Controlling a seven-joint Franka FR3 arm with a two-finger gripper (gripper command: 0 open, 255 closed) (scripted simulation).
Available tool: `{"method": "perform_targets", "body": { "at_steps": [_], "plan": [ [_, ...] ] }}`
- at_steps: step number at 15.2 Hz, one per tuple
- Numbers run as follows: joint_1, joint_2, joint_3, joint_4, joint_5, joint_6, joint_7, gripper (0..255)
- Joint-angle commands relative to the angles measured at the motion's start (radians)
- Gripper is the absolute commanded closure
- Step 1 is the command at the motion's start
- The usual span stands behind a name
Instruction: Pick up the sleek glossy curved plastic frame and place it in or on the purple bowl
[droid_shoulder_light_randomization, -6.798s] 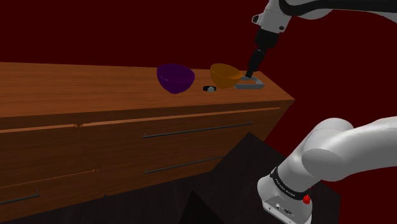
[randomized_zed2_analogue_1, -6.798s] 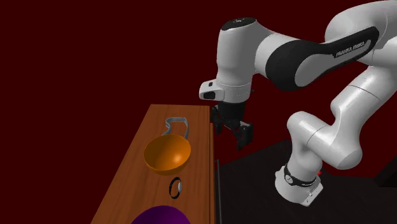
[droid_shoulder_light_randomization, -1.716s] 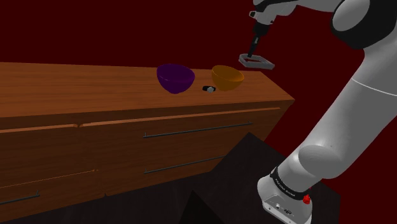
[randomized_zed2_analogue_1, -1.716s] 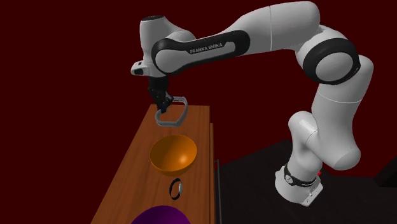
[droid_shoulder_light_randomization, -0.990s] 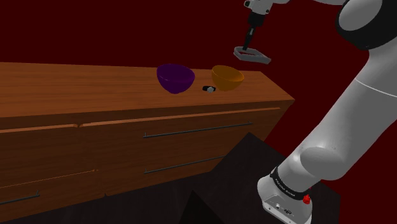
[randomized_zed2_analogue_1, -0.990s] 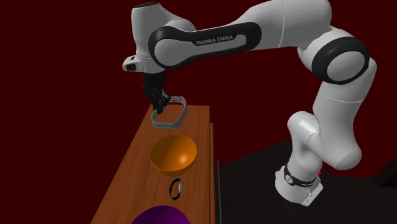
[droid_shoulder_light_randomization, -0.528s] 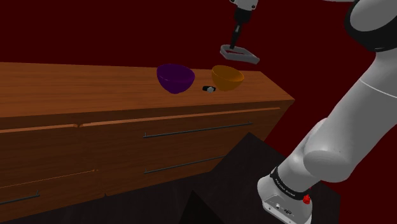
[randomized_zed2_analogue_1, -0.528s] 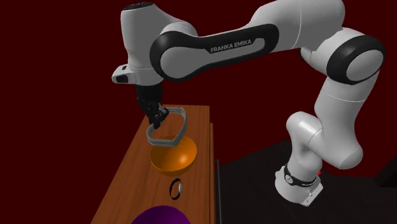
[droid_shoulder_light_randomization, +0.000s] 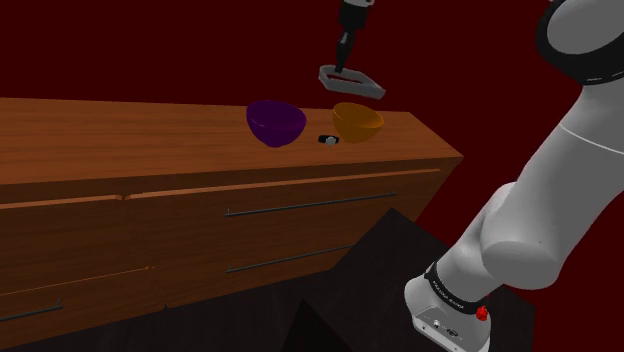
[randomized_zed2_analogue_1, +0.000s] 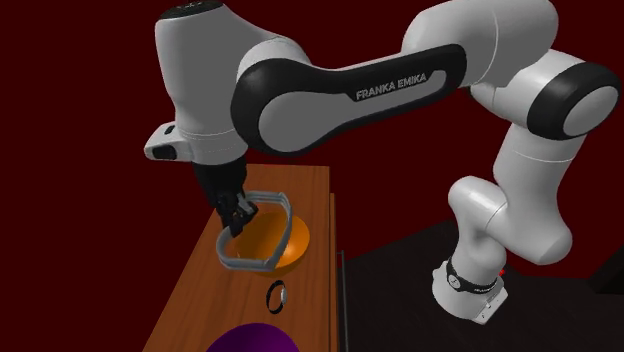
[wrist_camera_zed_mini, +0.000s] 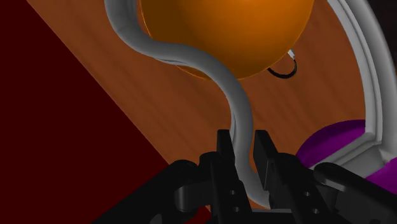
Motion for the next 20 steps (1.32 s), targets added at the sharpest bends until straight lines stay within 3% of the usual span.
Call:
{"method": "perform_targets", "body": {
  "at_steps": [1,10,15,16,20],
  "plan": [
    [0.023,0.030,0.020,0.042,0.006,-0.016,0.044,255],
    [0.116,0.169,0.094,0.249,0.023,-0.096,0.213,255],
    [0.161,0.293,0.126,0.441,0.036,-0.170,0.297,255],
    [0.174,0.343,0.135,0.521,0.041,-0.202,0.322,255],
    [0.180,0.319,0.136,0.430,0.036,-0.134,0.326,255]
  ]
}}
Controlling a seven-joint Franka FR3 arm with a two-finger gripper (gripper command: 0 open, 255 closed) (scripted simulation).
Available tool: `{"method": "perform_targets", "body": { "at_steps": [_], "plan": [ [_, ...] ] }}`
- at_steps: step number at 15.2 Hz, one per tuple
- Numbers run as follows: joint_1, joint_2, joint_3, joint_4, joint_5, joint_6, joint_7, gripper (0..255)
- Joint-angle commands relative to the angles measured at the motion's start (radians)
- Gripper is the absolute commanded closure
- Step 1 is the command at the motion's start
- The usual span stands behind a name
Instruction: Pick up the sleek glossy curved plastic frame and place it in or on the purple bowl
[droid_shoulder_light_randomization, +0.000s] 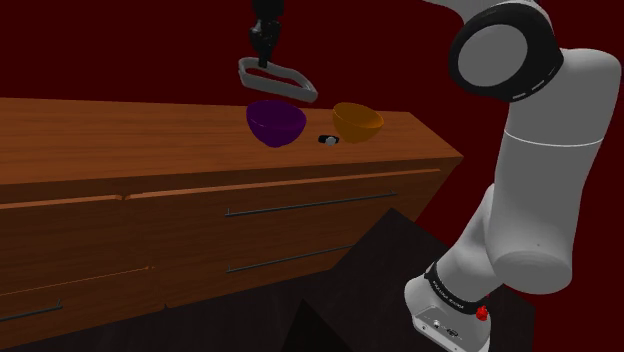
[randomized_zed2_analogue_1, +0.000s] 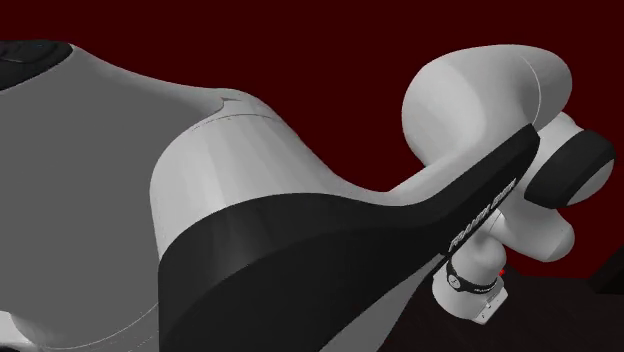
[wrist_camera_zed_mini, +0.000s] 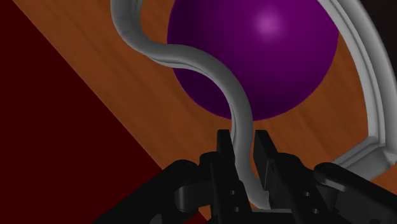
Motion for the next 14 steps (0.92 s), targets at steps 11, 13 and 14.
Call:
{"method": "perform_targets", "body": {
  "at_steps": [11,13,14],
  "plan": [
    [0.012,-0.038,0.001,-0.220,-0.007,0.183,0.011,255],
    [0.012,-0.038,0.002,-0.248,-0.008,0.210,0.013,255],
    [0.013,-0.038,0.002,-0.262,-0.008,0.224,0.013,255]
  ]
}}
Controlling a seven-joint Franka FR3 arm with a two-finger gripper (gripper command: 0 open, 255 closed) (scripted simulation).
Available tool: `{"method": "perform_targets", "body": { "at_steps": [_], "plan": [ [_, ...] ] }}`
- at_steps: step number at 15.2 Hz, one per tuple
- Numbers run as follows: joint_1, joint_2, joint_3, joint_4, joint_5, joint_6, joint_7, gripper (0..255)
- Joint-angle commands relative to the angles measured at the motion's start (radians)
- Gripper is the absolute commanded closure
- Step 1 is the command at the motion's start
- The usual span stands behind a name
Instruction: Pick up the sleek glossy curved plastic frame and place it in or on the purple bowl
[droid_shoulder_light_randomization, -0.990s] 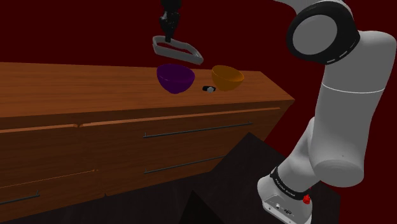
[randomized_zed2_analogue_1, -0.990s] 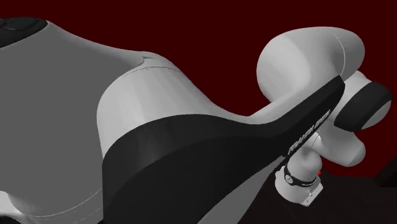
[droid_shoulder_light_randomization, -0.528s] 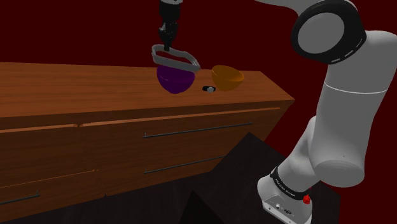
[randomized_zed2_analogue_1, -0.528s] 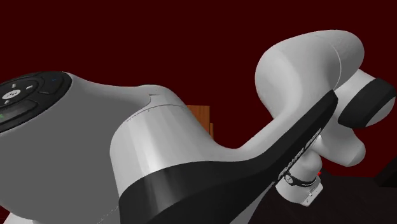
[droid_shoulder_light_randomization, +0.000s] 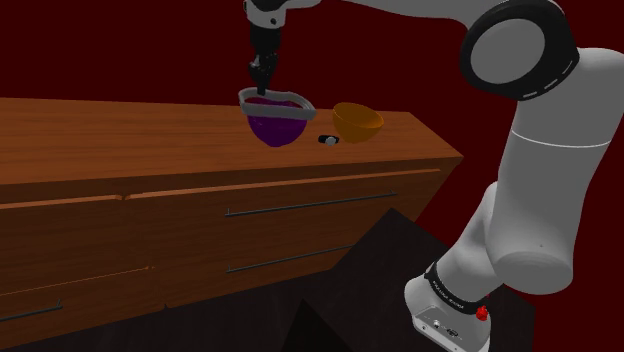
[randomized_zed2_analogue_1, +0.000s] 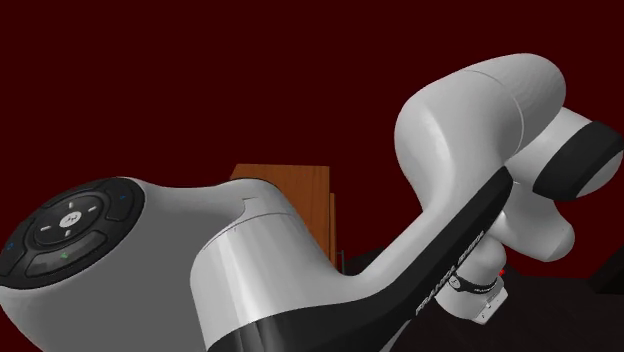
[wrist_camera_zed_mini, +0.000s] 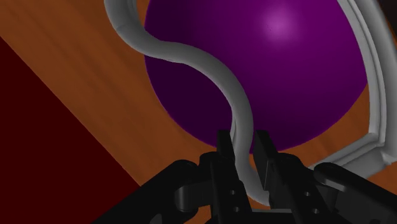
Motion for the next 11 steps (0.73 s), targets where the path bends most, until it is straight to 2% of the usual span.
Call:
{"method": "perform_targets", "body": {
  "at_steps": [1,9,10,11],
  "plan": [
    [0.002,0.001,0.001,-0.016,0.000,0.018,0.003,255],
    [0.002,0.001,0.001,-0.016,0.000,0.018,0.002,255],
    [0.002,0.001,0.001,-0.016,0.000,0.018,0.002,0],
    [0.002,0.001,0.001,-0.016,0.000,0.017,0.002,0]
  ]
}}
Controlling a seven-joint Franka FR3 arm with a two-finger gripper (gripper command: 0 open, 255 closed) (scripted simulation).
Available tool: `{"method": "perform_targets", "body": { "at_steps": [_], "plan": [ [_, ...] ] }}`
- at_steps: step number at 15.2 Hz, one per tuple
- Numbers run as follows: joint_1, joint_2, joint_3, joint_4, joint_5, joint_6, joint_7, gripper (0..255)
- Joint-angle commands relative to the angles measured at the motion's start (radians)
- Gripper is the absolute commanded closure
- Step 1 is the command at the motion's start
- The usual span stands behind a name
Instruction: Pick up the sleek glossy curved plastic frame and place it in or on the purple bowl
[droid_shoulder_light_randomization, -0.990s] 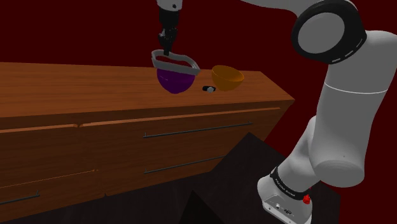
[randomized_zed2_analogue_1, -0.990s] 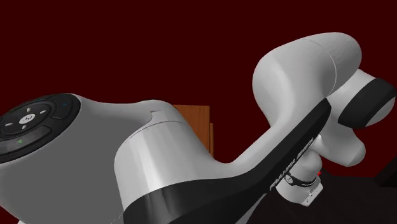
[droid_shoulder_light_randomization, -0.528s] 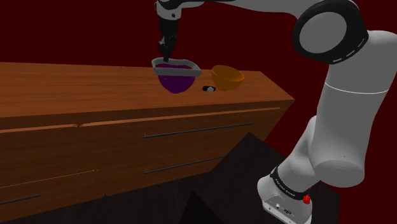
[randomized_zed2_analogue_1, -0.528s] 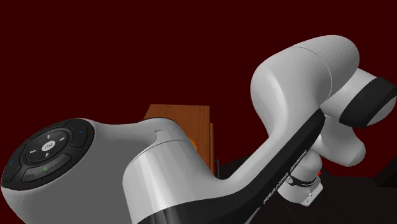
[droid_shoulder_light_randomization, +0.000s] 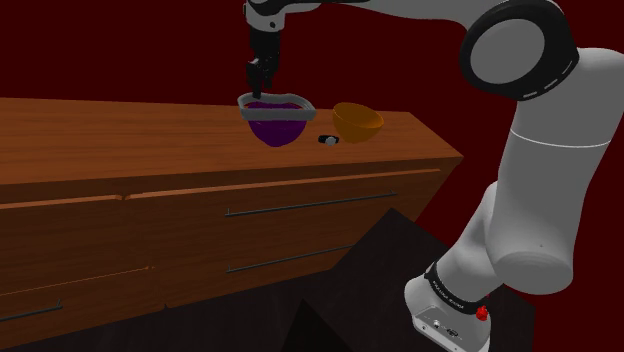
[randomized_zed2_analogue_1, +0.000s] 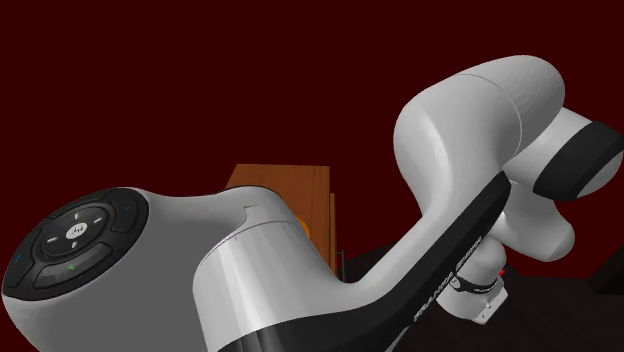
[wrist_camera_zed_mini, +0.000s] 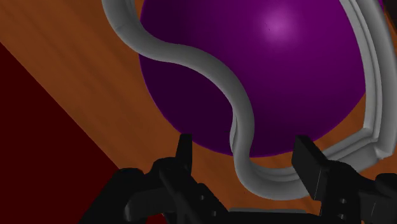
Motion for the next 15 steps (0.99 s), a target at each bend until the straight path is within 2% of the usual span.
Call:
{"method": "perform_targets", "body": {
  "at_steps": [1,4,8,15],
  "plan": [
    [0.000,0.000,0.000,0.000,0.000,0.000,0.000,0],
    [0.000,0.000,0.000,0.000,0.000,0.000,0.000,0],
    [-0.001,0.006,0.000,0.137,0.001,-0.131,-0.001,0],
    [-0.001,0.006,0.000,0.137,0.001,-0.131,-0.001,0]
  ]
}}
